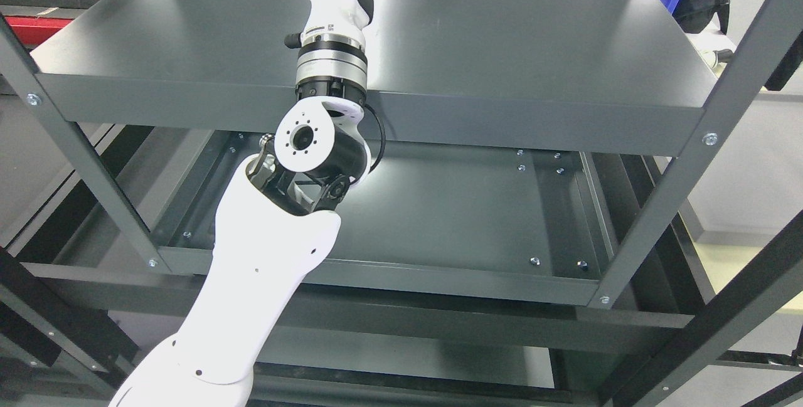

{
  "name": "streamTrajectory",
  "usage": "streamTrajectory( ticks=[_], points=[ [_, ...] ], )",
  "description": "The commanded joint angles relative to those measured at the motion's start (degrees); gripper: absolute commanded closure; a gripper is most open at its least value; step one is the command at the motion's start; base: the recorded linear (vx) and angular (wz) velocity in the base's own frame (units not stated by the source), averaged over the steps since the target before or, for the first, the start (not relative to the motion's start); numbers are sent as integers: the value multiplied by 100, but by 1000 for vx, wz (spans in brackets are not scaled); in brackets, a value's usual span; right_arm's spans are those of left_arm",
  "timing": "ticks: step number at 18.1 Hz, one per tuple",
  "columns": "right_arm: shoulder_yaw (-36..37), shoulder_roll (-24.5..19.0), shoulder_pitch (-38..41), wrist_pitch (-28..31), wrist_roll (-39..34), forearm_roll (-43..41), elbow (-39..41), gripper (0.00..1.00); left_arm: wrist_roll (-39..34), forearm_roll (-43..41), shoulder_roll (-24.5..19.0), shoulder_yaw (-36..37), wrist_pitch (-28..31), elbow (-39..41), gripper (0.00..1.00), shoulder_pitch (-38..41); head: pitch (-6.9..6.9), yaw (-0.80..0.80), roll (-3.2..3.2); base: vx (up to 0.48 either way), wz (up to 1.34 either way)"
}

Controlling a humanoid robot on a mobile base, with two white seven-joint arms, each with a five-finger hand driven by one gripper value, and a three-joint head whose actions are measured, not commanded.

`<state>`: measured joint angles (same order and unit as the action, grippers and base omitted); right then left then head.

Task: Place yellow IKEA cup on middle right shelf
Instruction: 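Lower the cup onto the shelf surface and open the left hand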

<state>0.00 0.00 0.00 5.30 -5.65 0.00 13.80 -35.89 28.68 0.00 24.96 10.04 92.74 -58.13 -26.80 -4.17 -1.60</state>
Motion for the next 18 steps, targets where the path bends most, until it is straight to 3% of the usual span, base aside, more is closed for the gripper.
streamTrajectory(
  ticks=[1,4,9,18],
  points=[
    [-97,100,61,-3,1233,-141,0,1,-111,225,-100,273,252,-361,89,-49,0,0,0,0,0],
    [-97,100,61,-3,1233,-141,0,1,-348,234,-100,317,639,-405,87,-40,0,0,0,0,0],
    [-97,100,61,-3,1233,-141,0,1,-384,261,-100,326,781,-423,87,-49,0,0,0,-8,0],
    [-97,100,61,-3,1233,-141,-9,1,-401,269,-100,247,368,-379,84,-382,0,0,0,-63,50]
  ],
)
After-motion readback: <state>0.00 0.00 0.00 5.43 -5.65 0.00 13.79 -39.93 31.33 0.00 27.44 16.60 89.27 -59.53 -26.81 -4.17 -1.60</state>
